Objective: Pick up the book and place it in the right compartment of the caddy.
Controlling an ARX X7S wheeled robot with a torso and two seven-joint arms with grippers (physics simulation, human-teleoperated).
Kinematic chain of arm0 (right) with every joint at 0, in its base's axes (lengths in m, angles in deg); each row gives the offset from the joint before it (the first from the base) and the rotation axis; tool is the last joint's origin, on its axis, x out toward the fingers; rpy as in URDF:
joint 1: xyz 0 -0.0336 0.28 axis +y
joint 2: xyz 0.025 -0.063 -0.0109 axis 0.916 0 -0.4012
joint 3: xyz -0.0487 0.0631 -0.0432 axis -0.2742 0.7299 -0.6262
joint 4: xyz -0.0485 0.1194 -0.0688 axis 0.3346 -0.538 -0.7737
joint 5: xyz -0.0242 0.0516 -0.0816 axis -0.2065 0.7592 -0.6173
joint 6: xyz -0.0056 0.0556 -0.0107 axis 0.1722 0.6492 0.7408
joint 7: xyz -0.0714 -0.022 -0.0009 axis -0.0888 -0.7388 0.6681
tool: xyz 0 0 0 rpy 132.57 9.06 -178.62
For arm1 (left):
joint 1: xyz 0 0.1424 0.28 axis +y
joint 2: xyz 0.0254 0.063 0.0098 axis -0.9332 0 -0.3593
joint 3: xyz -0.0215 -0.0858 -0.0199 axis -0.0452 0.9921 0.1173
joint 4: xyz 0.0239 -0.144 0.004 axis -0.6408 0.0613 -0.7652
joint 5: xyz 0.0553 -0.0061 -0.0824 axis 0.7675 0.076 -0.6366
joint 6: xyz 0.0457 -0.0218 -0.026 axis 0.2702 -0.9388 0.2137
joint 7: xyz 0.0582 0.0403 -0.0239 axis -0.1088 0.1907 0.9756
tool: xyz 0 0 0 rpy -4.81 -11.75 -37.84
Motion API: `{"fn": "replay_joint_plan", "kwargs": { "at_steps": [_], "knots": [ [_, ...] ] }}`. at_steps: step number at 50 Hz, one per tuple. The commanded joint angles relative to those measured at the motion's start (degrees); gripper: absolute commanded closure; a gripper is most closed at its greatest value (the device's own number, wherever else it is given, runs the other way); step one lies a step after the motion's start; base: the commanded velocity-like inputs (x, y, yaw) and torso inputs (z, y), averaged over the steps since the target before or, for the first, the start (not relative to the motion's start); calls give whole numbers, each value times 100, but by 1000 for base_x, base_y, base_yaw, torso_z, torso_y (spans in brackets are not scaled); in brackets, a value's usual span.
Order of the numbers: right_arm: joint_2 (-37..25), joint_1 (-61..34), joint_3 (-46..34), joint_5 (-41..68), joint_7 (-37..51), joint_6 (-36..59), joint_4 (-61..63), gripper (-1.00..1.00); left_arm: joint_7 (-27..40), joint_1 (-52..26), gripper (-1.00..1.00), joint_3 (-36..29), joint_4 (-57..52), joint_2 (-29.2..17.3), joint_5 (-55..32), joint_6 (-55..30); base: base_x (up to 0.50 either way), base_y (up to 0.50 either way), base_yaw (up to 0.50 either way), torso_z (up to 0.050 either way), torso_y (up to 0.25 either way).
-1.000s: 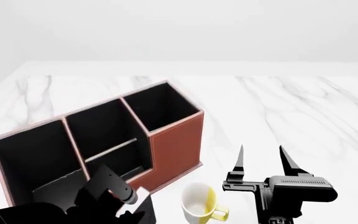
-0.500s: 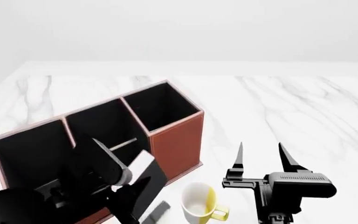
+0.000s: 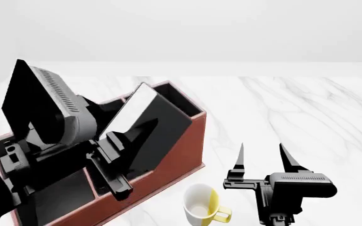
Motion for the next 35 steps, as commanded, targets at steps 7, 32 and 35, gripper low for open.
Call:
{"fn": "replay_joint_plan", "kwargs": {
  "at_steps": [7,32,35],
  "knots": [
    [-17,-41,-50,43,26,-77,-125,-100,-860,-1896,100,-780,1184,729,2185,678,0,0,0,0,1],
    [6,-113,-101,73,131,-193,-323,-100,-3487,-3207,100,-4279,4415,1664,5974,2707,0,0,0,0,1],
    [24,-107,-119,75,148,-211,-341,-100,-3822,-3322,100,-4652,4595,1672,6186,2778,0,0,0,0,0]
  ]
}}
